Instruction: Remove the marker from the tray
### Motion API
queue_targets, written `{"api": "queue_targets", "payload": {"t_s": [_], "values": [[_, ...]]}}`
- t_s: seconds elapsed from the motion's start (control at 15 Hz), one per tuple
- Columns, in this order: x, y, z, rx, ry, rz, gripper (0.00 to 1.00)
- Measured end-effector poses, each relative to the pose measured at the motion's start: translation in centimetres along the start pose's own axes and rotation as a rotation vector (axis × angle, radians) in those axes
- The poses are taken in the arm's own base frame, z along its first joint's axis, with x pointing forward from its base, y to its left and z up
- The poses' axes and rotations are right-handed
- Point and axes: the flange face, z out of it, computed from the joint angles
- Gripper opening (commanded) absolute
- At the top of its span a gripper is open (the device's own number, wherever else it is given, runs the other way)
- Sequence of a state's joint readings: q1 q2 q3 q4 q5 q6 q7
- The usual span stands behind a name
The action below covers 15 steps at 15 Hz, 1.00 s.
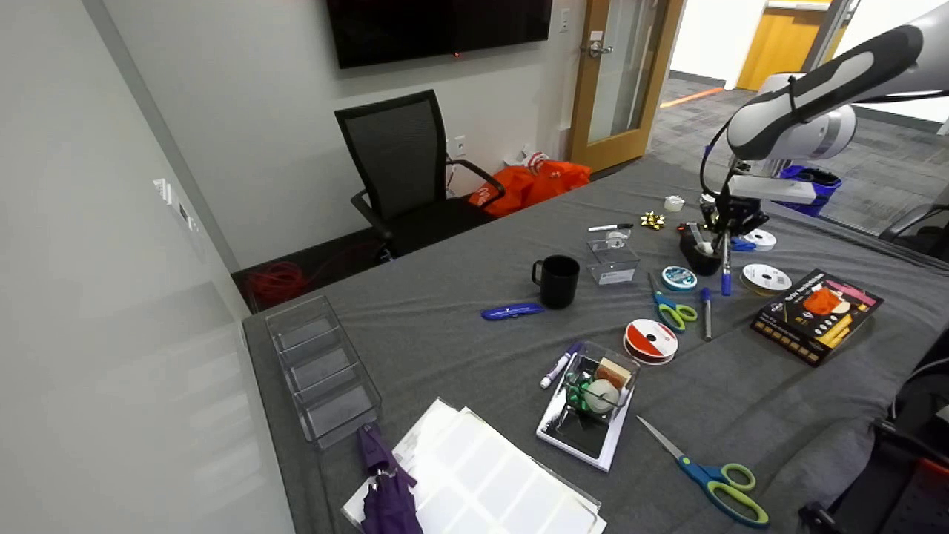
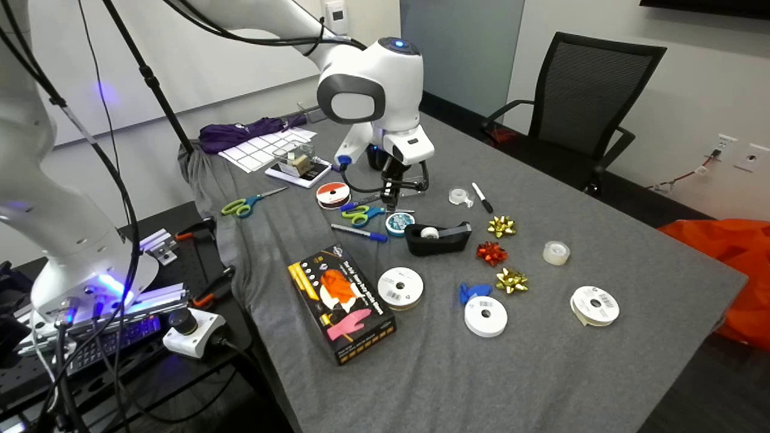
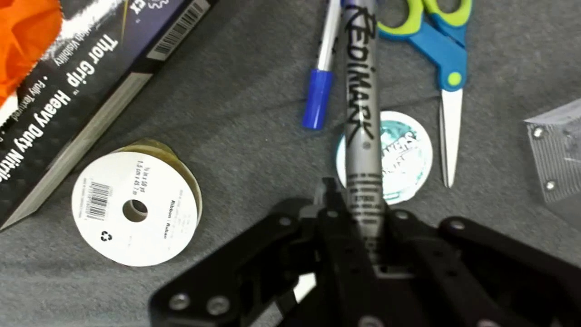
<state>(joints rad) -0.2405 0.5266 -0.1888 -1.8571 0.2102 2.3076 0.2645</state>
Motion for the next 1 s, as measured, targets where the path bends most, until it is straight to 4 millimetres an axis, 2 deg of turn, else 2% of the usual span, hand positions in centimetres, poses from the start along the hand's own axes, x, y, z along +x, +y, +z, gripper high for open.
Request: {"api": "queue_targets", "payload": {"t_s": [0.33,0.4,0.47,0.53,0.73,1.0], "values": [[-2.1,1.8,3.8,-0.049,0.023,-0.026,0.04],[-2.6,2.1,4.6,-0.053,0.03,-0.024,0.39],[-3.1,2.4,5.3,-0.057,0.038,-0.023,0.4],[-3.6,2.6,6.0,-0.062,0.05,-0.024,0.46],[-4.8,3.4,7.3,-0.077,0.084,-0.035,0.67],[-5.4,3.6,7.9,-0.09,0.114,-0.037,0.94]]}}
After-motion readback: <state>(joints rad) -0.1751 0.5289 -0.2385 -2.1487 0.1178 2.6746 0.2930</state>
